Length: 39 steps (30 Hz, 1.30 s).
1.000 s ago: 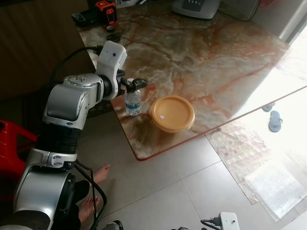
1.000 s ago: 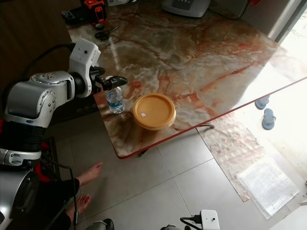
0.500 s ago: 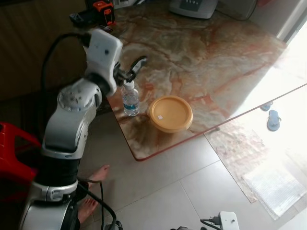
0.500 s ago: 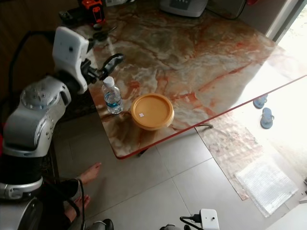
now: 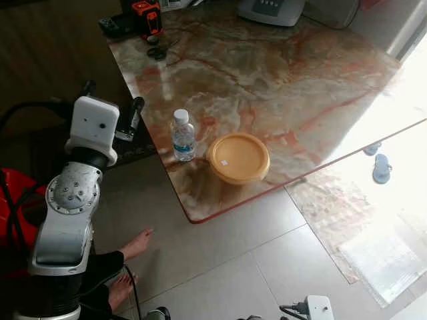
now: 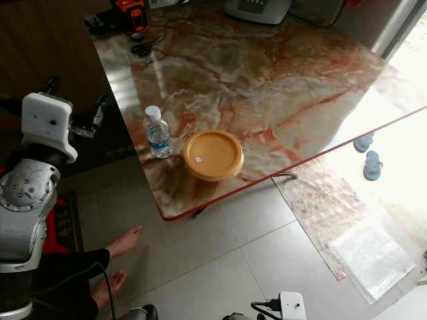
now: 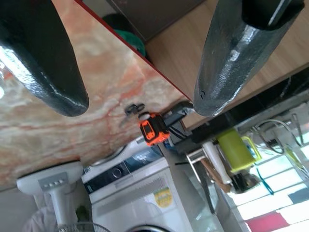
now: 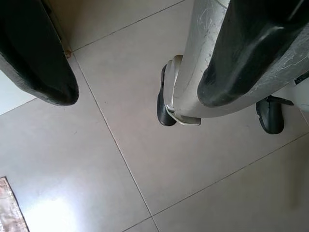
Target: Restocking fridge
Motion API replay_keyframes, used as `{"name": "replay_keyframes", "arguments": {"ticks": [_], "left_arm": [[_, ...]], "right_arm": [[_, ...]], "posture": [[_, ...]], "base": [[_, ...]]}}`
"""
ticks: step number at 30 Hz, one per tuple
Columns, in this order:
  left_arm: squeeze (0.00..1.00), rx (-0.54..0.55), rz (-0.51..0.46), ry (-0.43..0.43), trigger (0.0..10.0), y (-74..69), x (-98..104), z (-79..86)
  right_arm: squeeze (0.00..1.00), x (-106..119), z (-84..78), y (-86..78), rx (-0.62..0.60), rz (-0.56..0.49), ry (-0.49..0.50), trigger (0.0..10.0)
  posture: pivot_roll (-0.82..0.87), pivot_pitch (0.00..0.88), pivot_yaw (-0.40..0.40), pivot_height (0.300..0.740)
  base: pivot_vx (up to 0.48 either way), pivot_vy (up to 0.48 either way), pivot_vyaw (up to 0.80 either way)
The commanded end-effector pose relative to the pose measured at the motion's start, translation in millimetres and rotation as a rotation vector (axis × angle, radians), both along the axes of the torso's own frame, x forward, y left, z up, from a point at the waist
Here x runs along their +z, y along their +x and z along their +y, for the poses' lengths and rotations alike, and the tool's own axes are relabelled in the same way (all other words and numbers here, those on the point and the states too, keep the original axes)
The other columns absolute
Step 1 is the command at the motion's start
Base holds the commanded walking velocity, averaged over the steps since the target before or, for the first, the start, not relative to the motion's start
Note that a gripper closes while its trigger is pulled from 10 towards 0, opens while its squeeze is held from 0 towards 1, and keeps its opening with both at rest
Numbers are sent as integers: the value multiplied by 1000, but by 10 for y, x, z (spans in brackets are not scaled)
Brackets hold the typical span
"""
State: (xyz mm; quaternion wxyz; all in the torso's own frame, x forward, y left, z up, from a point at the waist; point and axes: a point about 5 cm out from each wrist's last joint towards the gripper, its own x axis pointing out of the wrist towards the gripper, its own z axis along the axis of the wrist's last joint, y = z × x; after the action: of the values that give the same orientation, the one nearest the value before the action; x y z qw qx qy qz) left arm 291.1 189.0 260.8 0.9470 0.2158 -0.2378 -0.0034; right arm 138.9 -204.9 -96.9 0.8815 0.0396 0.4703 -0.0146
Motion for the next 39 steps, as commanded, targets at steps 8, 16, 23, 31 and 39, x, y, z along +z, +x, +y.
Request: {"name": "replay_keyframes", "arguments": {"ticks": [8,16,23,31,39], "left_arm": [[0,-27,-35,-23,10000,1,19,-103],[0,-62,-37,-11,10000,3,39,-156],[0,-82,-25,-13,10000,4,19,-197],[0,-101,-20,17,10000,10,14,-235],[0,-138,3,-4,10000,24,-14,-299]], "right_arm": [[0,-64,9,-175,-12,57,5,10000],[0,-67,17,-182,-16,59,6,10000],[0,-69,21,-187,-15,58,8,10000],[0,-72,8,-195,-54,60,-2,10000],[0,-63,2,-177,-53,47,-11,10000]], "posture": [[-69,170,-43,740],[-67,157,-36,740],[-69,154,-33,740],[-62,170,-34,740],[-70,184,-35,740]], "base": [[0,0,0],[0,0,0],[139,0,0],[252,0,-200],[261,0,-254]]}}
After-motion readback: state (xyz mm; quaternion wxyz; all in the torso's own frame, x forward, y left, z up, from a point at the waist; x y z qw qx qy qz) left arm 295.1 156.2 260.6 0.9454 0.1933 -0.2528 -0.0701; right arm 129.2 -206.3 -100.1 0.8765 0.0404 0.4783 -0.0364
